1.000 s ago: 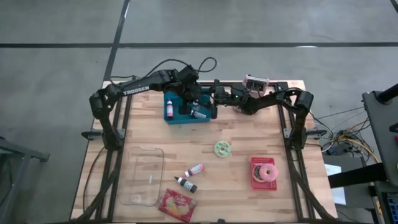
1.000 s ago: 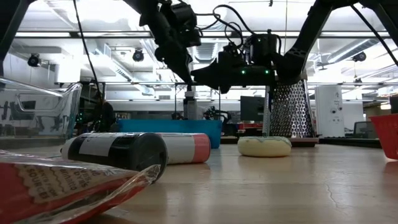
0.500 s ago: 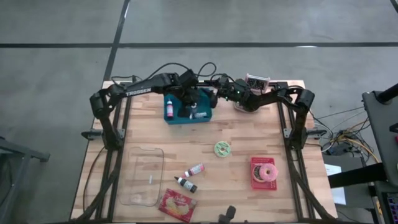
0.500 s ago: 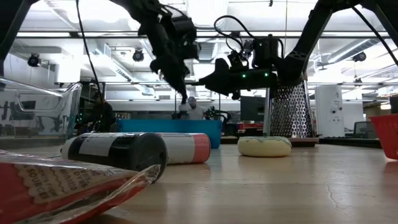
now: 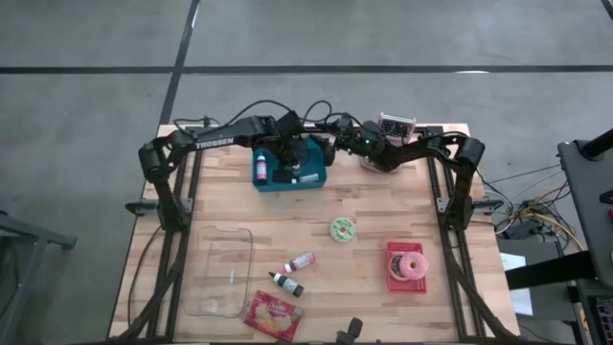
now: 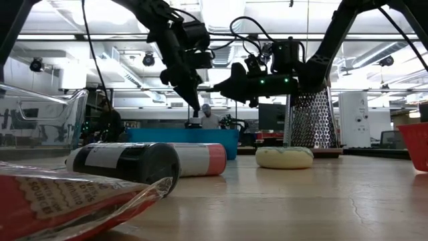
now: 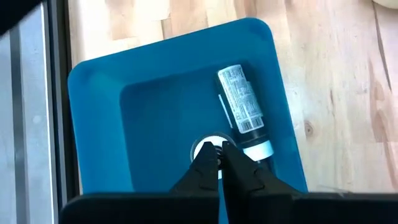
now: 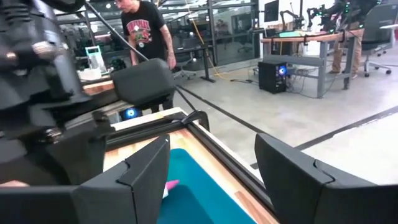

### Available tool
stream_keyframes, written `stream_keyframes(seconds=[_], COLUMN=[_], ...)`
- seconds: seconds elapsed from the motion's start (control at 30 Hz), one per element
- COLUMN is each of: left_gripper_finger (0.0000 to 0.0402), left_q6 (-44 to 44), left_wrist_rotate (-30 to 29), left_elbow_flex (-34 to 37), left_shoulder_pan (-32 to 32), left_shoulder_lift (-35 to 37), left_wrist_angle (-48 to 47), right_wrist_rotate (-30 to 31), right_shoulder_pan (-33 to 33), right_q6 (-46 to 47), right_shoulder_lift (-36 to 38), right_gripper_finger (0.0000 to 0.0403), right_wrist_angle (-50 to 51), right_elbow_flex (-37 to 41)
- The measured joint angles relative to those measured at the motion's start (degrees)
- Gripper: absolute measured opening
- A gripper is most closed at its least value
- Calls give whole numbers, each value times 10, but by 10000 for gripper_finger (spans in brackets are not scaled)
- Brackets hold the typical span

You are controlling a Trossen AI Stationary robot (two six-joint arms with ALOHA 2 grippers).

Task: Pick & Place Food Item
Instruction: Put the right black food coloring bottle into the blue bin

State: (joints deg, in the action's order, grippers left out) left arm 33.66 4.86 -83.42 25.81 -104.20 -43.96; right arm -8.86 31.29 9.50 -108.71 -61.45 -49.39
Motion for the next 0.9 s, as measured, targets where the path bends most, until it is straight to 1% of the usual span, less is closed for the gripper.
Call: stream_keyframes(seconds=[0.43,0.57,0.67,0.9], left_gripper_finger=[1,1,0,0], left_q6=[-7,-11,-11,-16], left_wrist_rotate=[0,8,20,24], left_elbow_flex=[0,4,9,32], left_shoulder_pan=[11,15,18,24], left_shoulder_lift=[0,0,0,3], left_wrist_angle=[4,9,17,43], right_wrist_rotate=[-2,-2,-2,-3], right_shoulder_pan=[-3,-3,-3,-3], right_q6=[2,2,2,5], right_shoulder_lift=[1,1,1,1], right_gripper_finger=[228,228,228,228], right_wrist_angle=[0,0,0,1], right_elbow_flex=[0,0,0,0])
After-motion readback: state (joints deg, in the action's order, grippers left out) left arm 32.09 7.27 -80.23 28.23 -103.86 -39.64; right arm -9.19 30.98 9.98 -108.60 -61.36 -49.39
